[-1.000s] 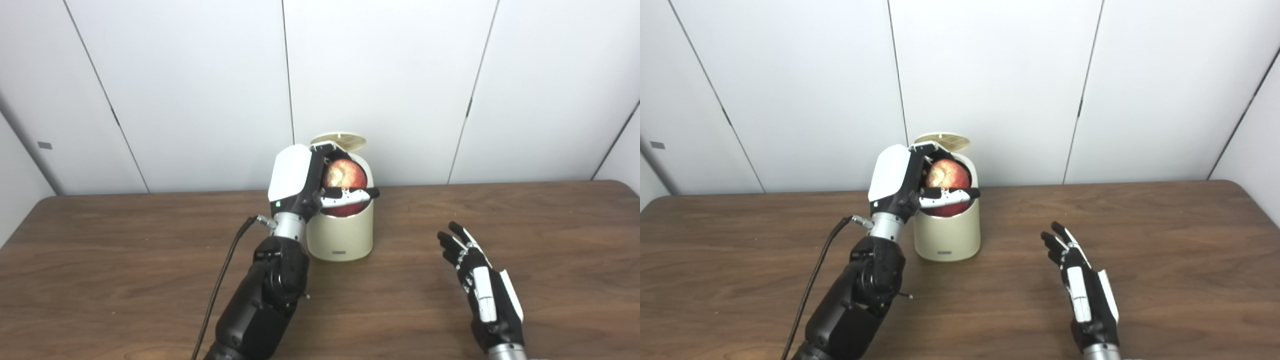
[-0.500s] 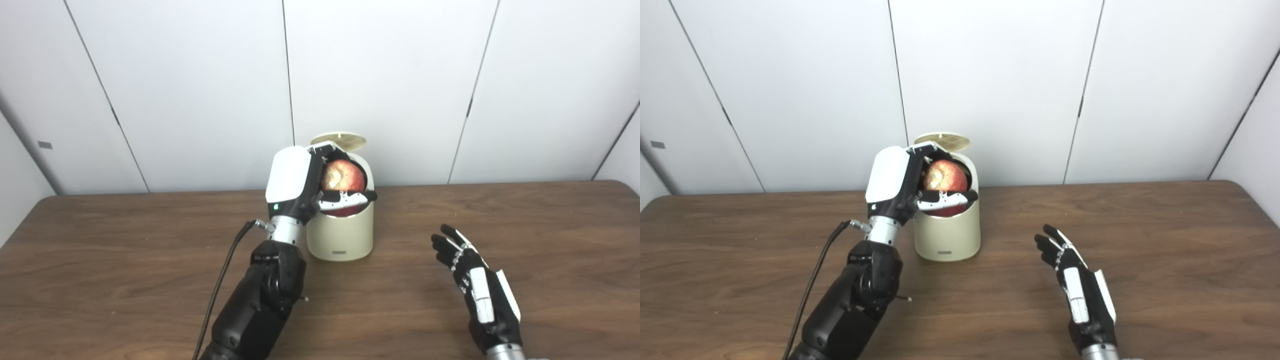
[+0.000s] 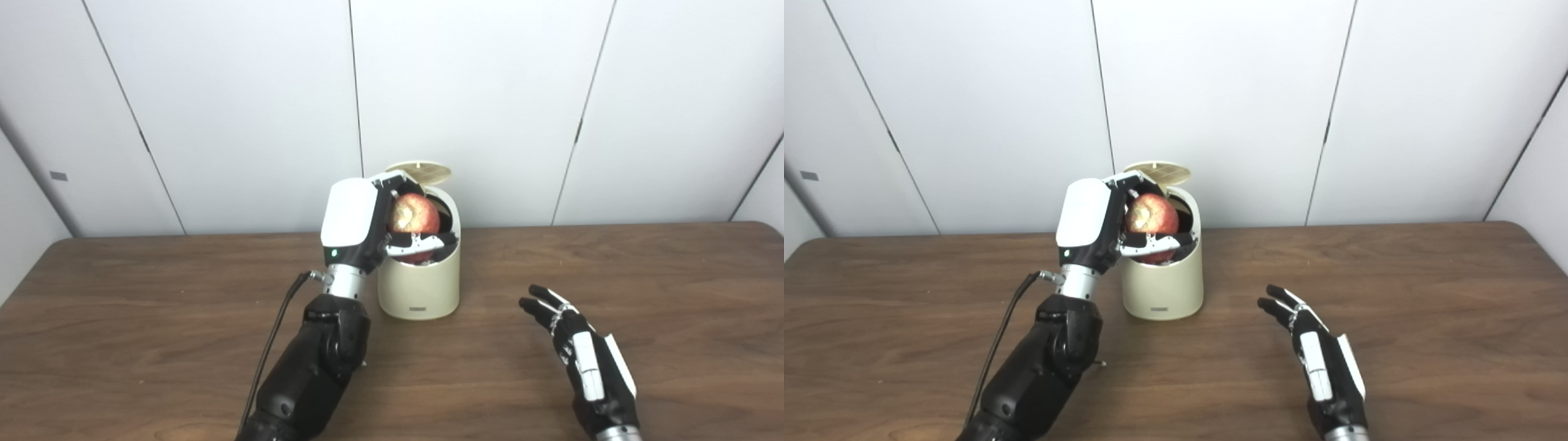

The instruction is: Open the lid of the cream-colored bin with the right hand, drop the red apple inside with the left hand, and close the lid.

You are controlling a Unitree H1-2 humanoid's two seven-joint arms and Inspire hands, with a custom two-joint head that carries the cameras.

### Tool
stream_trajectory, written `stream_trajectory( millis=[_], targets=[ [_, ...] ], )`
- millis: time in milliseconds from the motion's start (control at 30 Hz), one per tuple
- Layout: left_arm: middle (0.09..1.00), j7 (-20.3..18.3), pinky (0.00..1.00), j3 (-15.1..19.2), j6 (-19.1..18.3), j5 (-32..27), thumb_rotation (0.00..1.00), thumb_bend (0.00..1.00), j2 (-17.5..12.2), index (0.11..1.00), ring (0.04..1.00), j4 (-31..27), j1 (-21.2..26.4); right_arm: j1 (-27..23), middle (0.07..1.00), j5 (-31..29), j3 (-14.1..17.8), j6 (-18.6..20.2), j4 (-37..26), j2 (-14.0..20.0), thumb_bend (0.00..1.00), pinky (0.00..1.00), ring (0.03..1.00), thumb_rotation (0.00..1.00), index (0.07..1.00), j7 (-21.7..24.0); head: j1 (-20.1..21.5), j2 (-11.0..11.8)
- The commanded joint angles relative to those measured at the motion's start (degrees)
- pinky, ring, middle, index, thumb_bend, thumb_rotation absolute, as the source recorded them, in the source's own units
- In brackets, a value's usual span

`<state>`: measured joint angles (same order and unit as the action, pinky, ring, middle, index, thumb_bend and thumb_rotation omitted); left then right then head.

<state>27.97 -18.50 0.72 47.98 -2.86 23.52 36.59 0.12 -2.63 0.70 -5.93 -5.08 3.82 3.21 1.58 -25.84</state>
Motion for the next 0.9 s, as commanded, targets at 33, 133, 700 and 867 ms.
stream_trajectory(
  millis=[33, 133, 700, 867],
  targets=[
    [0.539, -2.6, 0.48, -0.3, -4.0, 2.0, 0.00, 0.50, -0.8, 0.480, 0.571, -1.8, 2.1, 0.7, 0.764, 0.1, -0.3, -0.1, -0.4, 0.1, 0.56, 0.93, 0.841, 1.00, 0.773, 0.3, 0.1, 0.1],
    [0.656, -5.6, 0.58, -0.9, -7.1, 3.4, 0.04, 0.52, -1.0, 0.492, 0.664, -3.2, 2.0, 0.6, 0.759, 0.0, -0.3, -0.1, -0.4, 0.0, 0.56, 0.92, 0.838, 1.00, 0.764, 0.3, 0.1, 0.4],
    [0.764, -16.9, 0.69, -3.0, -17.0, 6.1, 0.04, 0.93, -1.1, 0.717, 0.752, -11.0, 0.6, 0.2, 0.734, 0.7, -0.6, -1.4, 0.9, 0.9, 0.54, 0.86, 0.788, 1.00, 0.720, 0.9, -0.1, 0.8],
    [0.769, -18.0, 0.68, -3.1, -17.9, 6.6, 0.06, 0.94, -1.1, 0.725, 0.758, -11.6, 0.4, 0.3, 0.734, 0.6, -0.6, -0.8, 0.3, 0.8, 0.54, 0.86, 0.786, 1.00, 0.714, 0.8, 0.0, 0.7]
  ],
)
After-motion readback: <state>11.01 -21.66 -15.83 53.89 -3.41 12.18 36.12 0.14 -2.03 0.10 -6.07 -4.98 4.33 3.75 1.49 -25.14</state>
